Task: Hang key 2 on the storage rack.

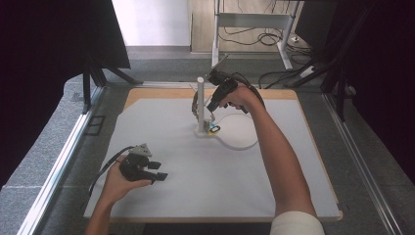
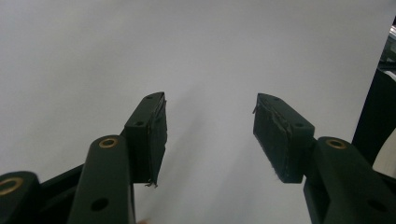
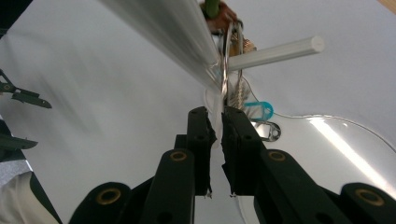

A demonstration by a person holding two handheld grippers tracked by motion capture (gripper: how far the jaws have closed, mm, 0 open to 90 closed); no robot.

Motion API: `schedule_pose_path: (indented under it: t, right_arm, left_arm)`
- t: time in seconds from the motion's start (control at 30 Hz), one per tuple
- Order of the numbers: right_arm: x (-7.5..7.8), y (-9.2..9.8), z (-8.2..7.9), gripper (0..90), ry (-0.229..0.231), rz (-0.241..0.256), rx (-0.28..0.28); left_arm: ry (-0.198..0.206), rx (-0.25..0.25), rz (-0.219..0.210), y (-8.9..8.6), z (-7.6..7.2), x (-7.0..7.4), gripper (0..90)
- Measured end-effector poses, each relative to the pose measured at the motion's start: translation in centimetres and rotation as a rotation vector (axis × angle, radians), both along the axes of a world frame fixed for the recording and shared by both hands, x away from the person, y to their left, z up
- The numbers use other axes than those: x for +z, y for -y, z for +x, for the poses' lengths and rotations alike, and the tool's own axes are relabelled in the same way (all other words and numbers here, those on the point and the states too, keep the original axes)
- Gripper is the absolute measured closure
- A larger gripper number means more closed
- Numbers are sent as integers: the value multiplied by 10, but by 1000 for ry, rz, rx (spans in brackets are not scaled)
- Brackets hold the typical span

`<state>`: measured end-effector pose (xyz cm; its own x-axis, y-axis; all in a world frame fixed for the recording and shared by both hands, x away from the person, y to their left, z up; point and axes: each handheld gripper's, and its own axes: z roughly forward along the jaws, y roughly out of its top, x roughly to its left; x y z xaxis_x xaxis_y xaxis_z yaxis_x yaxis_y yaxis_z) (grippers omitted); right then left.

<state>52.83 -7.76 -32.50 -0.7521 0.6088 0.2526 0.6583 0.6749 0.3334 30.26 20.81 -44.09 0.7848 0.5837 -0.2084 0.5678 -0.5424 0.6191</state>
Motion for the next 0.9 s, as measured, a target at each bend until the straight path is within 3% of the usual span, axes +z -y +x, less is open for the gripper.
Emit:
schedule_pose_path:
  t: [0.4,0.7,0.9]
  right_arm:
    - [6,29,-15,718,39,70,-28]
    - [7,66,-45,662,93,134,-54]
    - [-2,87,-70,607,134,167,-49]
  left_arm:
    - [1,2,12,1,0,-1,450]
    - [-3,5,24,1,-1,-1,449]
    - [-6,10,25,2,-2,-1,449]
